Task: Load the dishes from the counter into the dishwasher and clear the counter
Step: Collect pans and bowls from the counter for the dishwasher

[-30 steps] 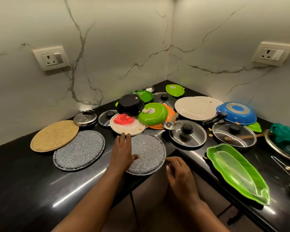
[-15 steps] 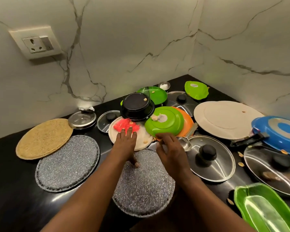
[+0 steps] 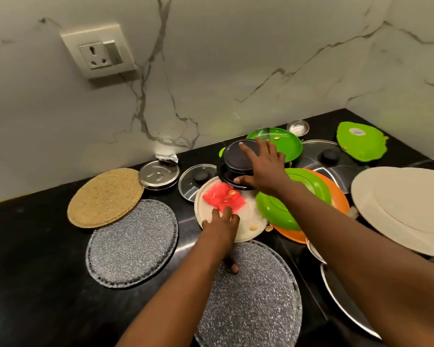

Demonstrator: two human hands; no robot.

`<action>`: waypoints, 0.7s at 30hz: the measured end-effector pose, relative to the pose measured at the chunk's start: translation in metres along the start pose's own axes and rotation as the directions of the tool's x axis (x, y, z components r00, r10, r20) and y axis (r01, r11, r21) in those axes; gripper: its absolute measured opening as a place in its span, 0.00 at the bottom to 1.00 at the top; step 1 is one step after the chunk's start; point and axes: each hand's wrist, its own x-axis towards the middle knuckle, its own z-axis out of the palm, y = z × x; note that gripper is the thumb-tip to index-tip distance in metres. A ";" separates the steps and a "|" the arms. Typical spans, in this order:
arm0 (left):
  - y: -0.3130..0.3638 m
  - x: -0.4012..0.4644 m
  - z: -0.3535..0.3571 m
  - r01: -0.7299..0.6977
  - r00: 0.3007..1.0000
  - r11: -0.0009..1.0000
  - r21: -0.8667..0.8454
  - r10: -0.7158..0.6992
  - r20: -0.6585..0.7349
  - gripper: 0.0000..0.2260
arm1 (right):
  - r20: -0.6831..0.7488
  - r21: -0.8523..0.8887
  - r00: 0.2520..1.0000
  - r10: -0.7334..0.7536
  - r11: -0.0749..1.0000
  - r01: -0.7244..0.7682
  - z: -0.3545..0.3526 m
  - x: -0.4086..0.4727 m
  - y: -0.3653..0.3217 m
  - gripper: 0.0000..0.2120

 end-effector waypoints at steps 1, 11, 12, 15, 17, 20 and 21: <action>0.000 0.000 0.000 -0.001 1.000 1.000 -0.015 0.001 0.005 0.42 | 0.076 -0.019 0.997 -0.007 1.000 0.009 -0.003 0.010 0.001 0.48; -0.001 0.000 -0.003 -0.007 0.999 1.000 -0.014 0.008 0.043 0.55 | 0.470 -0.001 0.882 0.017 1.000 -0.019 0.003 0.070 0.009 0.62; -0.002 0.001 -0.003 -0.005 0.999 1.000 -0.016 0.005 0.049 0.55 | 0.470 -0.014 0.882 0.017 1.000 -0.011 0.004 0.071 0.006 0.63; -0.002 0.000 -0.003 0.003 0.998 1.000 -0.016 -0.002 0.056 0.56 | 0.417 -0.042 0.909 0.023 0.999 -0.006 0.008 0.076 -0.004 0.61; -0.002 0.000 -0.001 0.006 0.999 1.000 -0.021 -0.005 0.053 0.56 | 0.352 -0.026 0.935 0.038 0.999 -0.031 0.006 0.077 -0.009 0.59; -0.004 0.002 0.001 0.019 0.998 0.999 -0.033 -0.017 0.055 0.57 | 0.213 0.292 0.973 0.093 0.944 -0.154 -0.007 0.079 -0.013 0.59; -0.004 0.003 0.001 0.022 0.998 0.999 -0.033 -0.020 0.060 0.57 | 0.186 0.459 0.973 0.135 0.864 -0.208 -0.011 0.080 -0.012 0.60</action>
